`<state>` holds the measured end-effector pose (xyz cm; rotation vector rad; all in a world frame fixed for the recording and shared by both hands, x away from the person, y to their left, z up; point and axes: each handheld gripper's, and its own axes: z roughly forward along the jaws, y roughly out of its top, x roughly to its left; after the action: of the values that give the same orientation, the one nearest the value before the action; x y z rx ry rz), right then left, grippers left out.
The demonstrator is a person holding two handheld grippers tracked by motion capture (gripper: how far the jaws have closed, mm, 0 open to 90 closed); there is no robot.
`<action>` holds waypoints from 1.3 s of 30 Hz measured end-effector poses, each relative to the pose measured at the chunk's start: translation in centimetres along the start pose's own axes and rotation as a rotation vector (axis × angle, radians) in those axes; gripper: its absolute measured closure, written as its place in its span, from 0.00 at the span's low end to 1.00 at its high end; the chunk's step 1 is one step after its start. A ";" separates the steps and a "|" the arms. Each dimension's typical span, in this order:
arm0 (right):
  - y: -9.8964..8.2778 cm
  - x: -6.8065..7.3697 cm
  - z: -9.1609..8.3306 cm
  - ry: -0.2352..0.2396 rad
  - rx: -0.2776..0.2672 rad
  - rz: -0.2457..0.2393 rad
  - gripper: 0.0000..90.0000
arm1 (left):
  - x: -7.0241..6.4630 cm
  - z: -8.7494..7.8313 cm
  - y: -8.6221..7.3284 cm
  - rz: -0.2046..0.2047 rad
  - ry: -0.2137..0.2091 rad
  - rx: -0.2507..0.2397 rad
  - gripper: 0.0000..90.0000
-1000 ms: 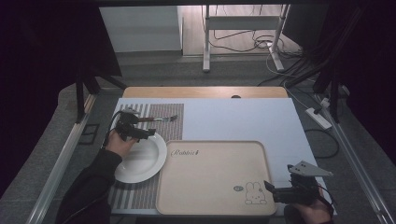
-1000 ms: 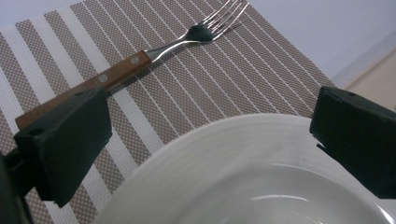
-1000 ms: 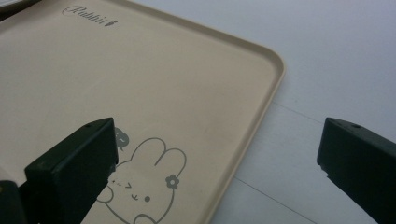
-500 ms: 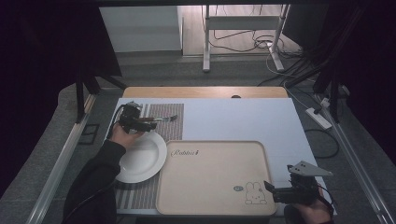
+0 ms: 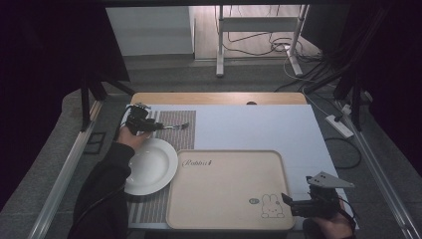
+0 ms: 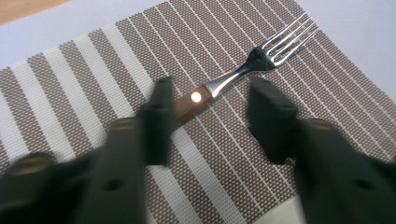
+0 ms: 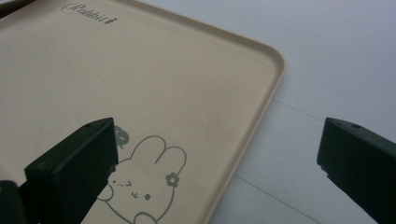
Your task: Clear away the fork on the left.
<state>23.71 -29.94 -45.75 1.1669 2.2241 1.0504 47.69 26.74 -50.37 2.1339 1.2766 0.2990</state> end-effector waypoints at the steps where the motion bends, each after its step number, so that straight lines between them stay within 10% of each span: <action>1: 0.0 0.0 0.0 0.000 0.002 0.000 0.00 | 0.2 0.1 0.1 0.001 -0.007 0.004 0.70; 6: 0.0 0.0 0.0 0.001 0.004 0.001 0.00 | 1.1 0.7 0.6 0.015 0.005 0.045 0.99; 29: -0.1 0.0 0.0 0.003 -0.001 0.003 0.00 | 2.5 3.2 1.4 -0.018 0.103 0.177 0.98; 39: 0.0 0.0 0.0 0.003 0.002 -0.002 0.00 | 2.9 1.9 0.4 -0.023 -0.027 0.240 0.96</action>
<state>23.66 -29.97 -45.76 1.1640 2.2285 1.0502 50.38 28.35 -51.99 2.3118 1.3790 0.1111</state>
